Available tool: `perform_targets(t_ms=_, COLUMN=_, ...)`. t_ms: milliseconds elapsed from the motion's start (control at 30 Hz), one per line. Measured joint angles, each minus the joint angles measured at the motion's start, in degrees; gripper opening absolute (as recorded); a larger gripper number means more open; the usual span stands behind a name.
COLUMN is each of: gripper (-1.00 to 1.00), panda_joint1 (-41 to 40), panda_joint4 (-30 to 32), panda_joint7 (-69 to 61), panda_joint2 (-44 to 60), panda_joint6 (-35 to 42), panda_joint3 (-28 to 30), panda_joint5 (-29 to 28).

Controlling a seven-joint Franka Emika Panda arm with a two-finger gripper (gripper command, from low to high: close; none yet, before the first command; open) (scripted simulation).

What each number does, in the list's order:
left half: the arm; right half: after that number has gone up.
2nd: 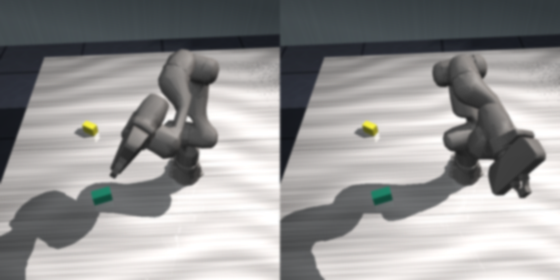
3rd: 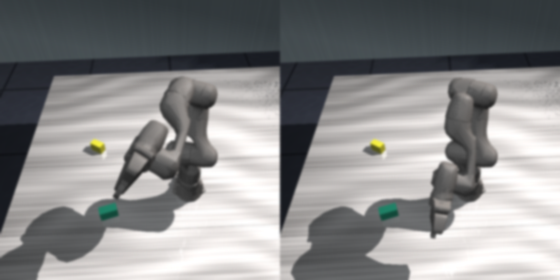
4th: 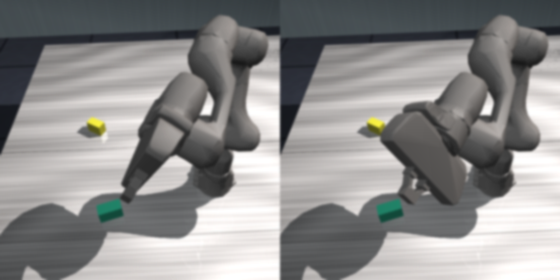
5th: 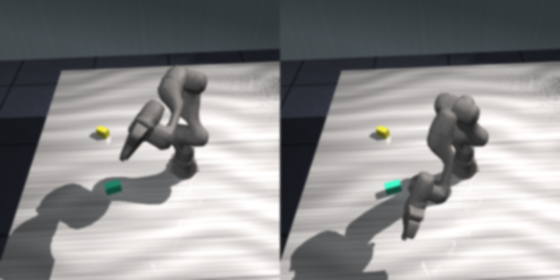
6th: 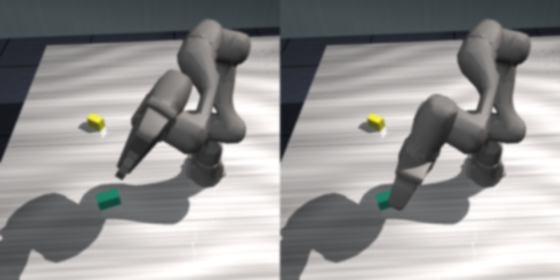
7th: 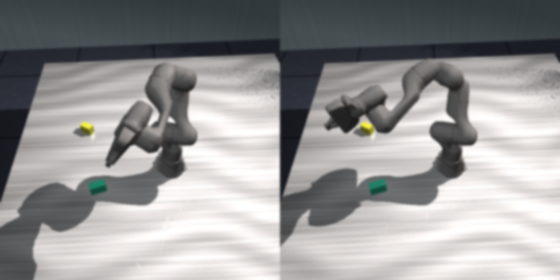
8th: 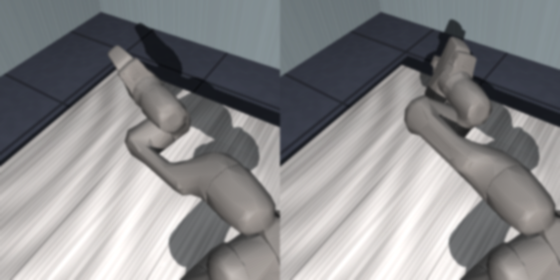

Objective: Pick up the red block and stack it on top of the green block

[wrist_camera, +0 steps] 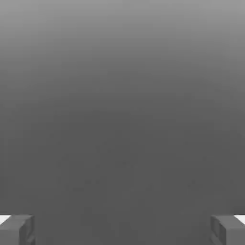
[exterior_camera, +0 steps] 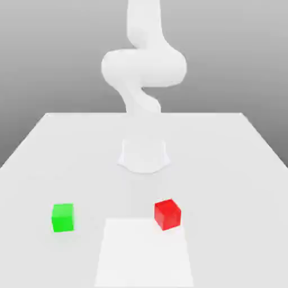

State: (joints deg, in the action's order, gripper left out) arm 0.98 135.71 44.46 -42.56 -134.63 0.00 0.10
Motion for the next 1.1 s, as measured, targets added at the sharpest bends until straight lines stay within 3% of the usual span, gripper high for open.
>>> perform_targets(t_ms=533, gripper=0.00, panda_joint1=8.05, panda_joint4=31.15, panda_joint7=-11.24, panda_joint2=28.36, panda_joint6=-23.54, panda_joint3=-0.34, panda_joint5=0.30)
perform_targets(t_ms=800, gripper=0.00, panda_joint1=9.30, panda_joint4=32.47, panda_joint7=-12.10, panda_joint2=50.97, panda_joint6=-41.97, panda_joint3=-0.28, panda_joint5=-0.64)
perform_targets(t_ms=833, gripper=-1.00, panda_joint1=9.40, panda_joint4=32.33, panda_joint7=-12.09, panda_joint2=52.03, panda_joint6=-42.89, panda_joint3=-0.18, panda_joint5=-0.65)
perform_targets(t_ms=1100, gripper=-1.00, panda_joint1=9.19, panda_joint4=32.57, panda_joint7=-11.96, panda_joint2=50.37, panda_joint6=-41.42, panda_joint3=-0.40, panda_joint5=-0.81)
